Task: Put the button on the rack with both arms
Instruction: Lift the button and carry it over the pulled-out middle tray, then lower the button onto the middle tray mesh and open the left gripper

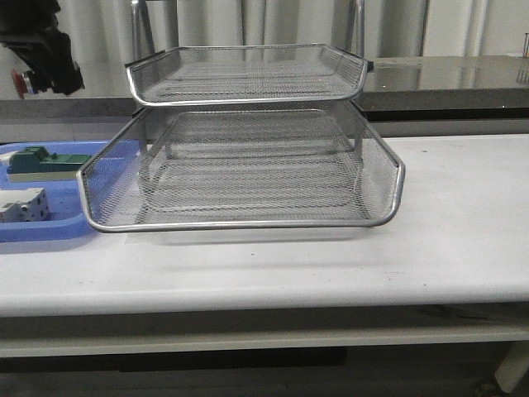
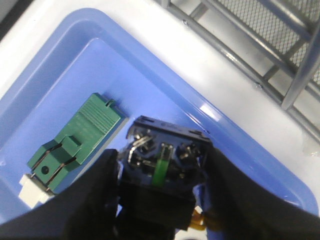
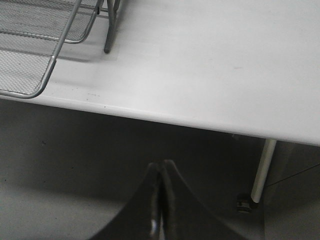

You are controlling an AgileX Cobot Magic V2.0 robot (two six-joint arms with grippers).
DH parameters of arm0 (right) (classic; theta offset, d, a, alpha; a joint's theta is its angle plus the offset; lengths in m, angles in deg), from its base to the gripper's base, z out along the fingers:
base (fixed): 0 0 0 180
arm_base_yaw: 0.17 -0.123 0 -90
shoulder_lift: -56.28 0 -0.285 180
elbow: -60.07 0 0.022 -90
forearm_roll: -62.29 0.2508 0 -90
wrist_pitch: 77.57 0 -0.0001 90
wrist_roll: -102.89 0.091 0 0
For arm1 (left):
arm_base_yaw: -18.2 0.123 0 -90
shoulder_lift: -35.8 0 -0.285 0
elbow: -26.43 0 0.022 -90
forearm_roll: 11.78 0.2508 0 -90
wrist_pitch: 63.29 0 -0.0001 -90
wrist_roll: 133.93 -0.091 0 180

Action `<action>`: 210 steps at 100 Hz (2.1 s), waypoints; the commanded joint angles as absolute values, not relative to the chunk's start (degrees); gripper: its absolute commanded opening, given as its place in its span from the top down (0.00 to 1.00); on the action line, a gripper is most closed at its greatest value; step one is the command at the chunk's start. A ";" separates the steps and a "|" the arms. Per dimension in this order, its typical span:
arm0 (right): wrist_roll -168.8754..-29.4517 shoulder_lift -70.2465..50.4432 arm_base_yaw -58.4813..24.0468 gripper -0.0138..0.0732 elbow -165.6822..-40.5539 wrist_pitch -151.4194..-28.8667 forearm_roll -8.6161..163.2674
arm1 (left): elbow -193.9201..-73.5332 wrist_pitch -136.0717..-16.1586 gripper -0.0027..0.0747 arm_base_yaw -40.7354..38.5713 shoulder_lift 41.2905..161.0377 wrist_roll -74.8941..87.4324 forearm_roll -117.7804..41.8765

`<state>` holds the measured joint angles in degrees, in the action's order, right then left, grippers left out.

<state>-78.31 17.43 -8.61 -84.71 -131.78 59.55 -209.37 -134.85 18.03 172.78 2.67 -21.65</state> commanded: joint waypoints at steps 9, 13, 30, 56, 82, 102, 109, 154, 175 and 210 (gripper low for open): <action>-78.47 17.31 -8.62 0.92 -86.49 -128.13 59.37 | -210.94 -136.43 0.92 17.80 164.31 9.25 -22.89; -78.47 17.31 -8.62 0.92 -86.49 -128.13 59.37 | -210.43 -136.43 0.92 17.55 163.11 9.68 -22.89; -78.47 17.31 -8.62 0.92 -86.49 -128.13 59.37 | -205.13 -136.43 0.92 15.68 157.18 9.77 -22.89; -78.47 17.31 -8.62 0.92 -86.49 -128.13 59.37 | -192.40 -136.43 0.92 9.83 147.65 9.77 -22.89; -78.47 17.31 -8.62 0.92 -86.49 -128.13 59.37 | -188.73 -136.43 0.92 -0.05 146.15 9.77 -22.99; -78.47 17.31 -8.62 0.92 -86.49 -128.13 59.37 | -187.78 -136.43 0.92 -8.32 147.32 9.54 -22.99; -78.47 17.31 -8.62 0.92 -86.49 -128.13 59.37 | -187.78 -136.33 0.92 -10.69 148.51 9.54 -22.99; -78.47 17.31 -8.62 0.92 -86.49 -128.13 59.37 | -187.78 -136.33 0.92 -15.39 156.65 9.54 -23.83; -78.47 17.31 -8.62 0.92 -86.49 -128.13 59.37 | -187.78 -136.33 0.92 -15.39 158.35 9.54 -24.28; -78.47 17.31 -8.62 0.92 -86.49 -128.13 59.37 | -187.78 -136.33 0.92 -15.39 161.34 9.54 -24.31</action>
<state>-78.31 17.43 -8.61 -84.71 -131.78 59.55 -186.31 -134.48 -14.96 164.41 9.09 -22.61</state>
